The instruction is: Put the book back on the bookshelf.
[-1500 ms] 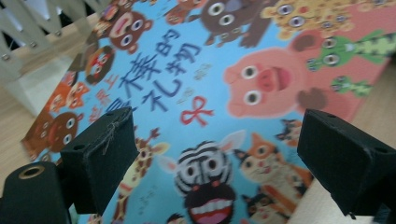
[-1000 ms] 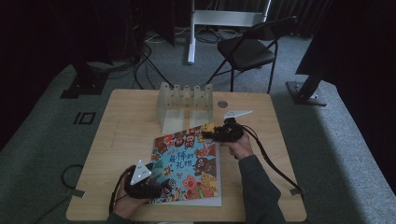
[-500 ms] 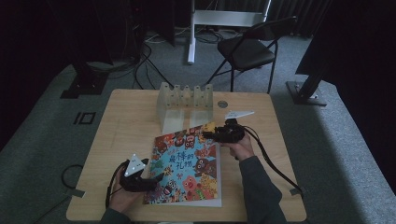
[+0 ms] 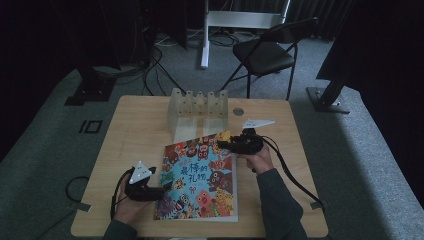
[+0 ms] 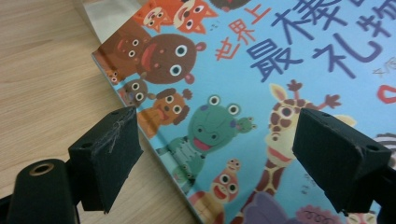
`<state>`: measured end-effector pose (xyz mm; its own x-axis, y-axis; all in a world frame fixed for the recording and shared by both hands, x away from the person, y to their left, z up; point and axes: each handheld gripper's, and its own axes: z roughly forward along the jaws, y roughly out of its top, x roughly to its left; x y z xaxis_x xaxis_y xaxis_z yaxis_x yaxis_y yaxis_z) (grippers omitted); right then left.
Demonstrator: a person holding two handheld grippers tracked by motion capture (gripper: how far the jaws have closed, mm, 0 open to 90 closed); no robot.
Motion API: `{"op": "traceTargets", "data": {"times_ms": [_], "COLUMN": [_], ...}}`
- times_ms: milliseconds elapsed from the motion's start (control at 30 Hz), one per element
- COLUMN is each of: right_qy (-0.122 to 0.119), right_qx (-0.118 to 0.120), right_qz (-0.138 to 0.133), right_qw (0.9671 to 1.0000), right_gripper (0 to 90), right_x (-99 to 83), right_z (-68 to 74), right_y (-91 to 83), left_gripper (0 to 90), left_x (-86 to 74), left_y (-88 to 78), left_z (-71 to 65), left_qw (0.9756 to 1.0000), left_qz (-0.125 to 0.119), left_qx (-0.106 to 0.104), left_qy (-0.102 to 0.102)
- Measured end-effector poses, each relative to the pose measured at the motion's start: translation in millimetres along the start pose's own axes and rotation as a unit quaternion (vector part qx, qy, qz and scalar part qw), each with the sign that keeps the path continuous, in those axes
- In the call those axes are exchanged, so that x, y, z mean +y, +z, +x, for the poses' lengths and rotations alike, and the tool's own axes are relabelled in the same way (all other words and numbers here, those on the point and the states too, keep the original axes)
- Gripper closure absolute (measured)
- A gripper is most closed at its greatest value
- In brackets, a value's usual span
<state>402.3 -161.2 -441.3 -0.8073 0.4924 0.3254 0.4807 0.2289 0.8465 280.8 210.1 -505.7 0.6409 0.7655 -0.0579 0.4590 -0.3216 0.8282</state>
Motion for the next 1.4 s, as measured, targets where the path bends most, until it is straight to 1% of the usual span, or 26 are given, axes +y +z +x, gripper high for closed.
{"op": "traceTargets", "data": {"times_ms": [200, 300, 433, 500, 600, 700, 767, 833, 867, 933, 967, 1067, 1167, 1200, 1233, 1267, 1300, 1367, 1400], "right_qy": [-0.003, -0.008, -0.014, -0.016, -0.019, -0.026, -0.026, -0.026, -0.029, -0.028, -0.022, -0.019, -0.021, -0.021, -0.021, -0.020, -0.021, -0.022, -0.023], "right_qx": [0.003, 0.004, 0.006, 0.007, 0.008, 0.013, 0.014, 0.016, 0.018, 0.027, 0.033, 0.049, 0.056, 0.058, 0.062, 0.066, 0.069, 0.077, 0.080], "right_qz": [-0.007, -0.010, -0.015, -0.018, -0.023, -0.026, -0.032, -0.036, -0.039, -0.045, -0.053, -0.070, -0.079, -0.080, -0.083, -0.086, -0.088, -0.092, -0.093], "right_qw": [1.0000, 0.9999, 0.9998, 0.9997, 0.9995, 0.9992, 0.9991, 0.9989, 0.9987, 0.9982, 0.9978, 0.9962, 0.9951, 0.9948, 0.9944, 0.9939, 0.9935, 0.9925, 0.9921], "right_gripper": [64.4, 65.1, 66.1, 66.7, 67.6, 68.4, 69.3, 70.0, 70.4, 71.9, 73.0, 75.4, 76.3, 76.5, 76.8, 77.0, 77.2, 77.5, 77.6], "right_x": [3.9, 6.1, 9.3, 10.8, 12.6, 14.3, 15.1, 15.6, 15.9, 16.4, 16.5, 17.7, 19.4, 19.8, 20.0, 20.0, 19.7, 19.1, 18.9], "right_z": [5.1, 8.5, 11.8, 13.3, 15.5, 18.1, 19.1, 19.8, 20.1, 20.4, 20.5, 20.0, 20.8, 20.9, 20.7, 20.4, 20.1, 19.7, 19.7], "right_y": [-2.0, -4.5, -7.7, -9.3, -11.6, -14.5, -16.2, -17.6, -18.5, -20.5, -21.8, -26.2, -30.7, -32.1, -33.2, -34.1, -35.0, -35.9, -36.0], "left_gripper": [15.0, 15.0, 15.0, 15.0, 15.0, 15.0, 15.0, 14.9, 14.9, 14.9, 14.9, 14.3, 14.3, 14.3, 14.3, 14.2, 14.3, 14.4, 14.5], "left_x": [-0.1, 1.4, 8.5, 12.3, 16.2, 20.0, 22.3, 24.5, 25.4, 25.9, 25.9, 26.0, 27.6, 28.4, 29.3, 30.3, 31.1, 33.7, 35.4], "left_y": [0.3, 1.0, 3.4, 5.9, 9.5, 11.6, 12.7, 14.3, 15.4, 17.7, 18.8, 20.8, 21.5, 22.4, 23.4, 24.6, 25.4, 28.4, 29.9], "left_z": [7.4, 11.3, 17.8, 22.5, 27.7, 35.3, 40.7, 45.3, 47.2, 50.3, 50.7, 51.5, 52.4, 52.8, 53.1, 53.9, 54.3, 55.8, 55.8], "left_qw": [0.9999, 0.9999, 0.9999, 0.9997, 0.9996, 0.9994, 0.9989, 0.9980, 0.9976, 0.9966, 0.9964, 0.9945, 0.9922, 0.9911, 0.9895, 0.9874, 0.9856, 0.9803, 0.9784], "left_qz": [-0.005, -0.004, -0.008, -0.011, -0.009, -0.013, -0.017, -0.020, -0.023, -0.026, -0.027, -0.034, -0.040, -0.041, -0.041, -0.046, -0.051, -0.057, -0.057], "left_qx": [-0.004, -0.006, -0.010, -0.017, -0.021, -0.023, -0.031, -0.045, -0.049, -0.060, -0.063, -0.081, -0.101, -0.111, -0.123, -0.136, -0.143, -0.170, -0.179], "left_qy": [-0.013, -0.011, -0.008, -0.012, -0.014, -0.023, -0.032, -0.040, -0.043, -0.050, -0.050, -0.057, -0.061, -0.062, -0.064, -0.067, -0.074, -0.083, -0.086]}}
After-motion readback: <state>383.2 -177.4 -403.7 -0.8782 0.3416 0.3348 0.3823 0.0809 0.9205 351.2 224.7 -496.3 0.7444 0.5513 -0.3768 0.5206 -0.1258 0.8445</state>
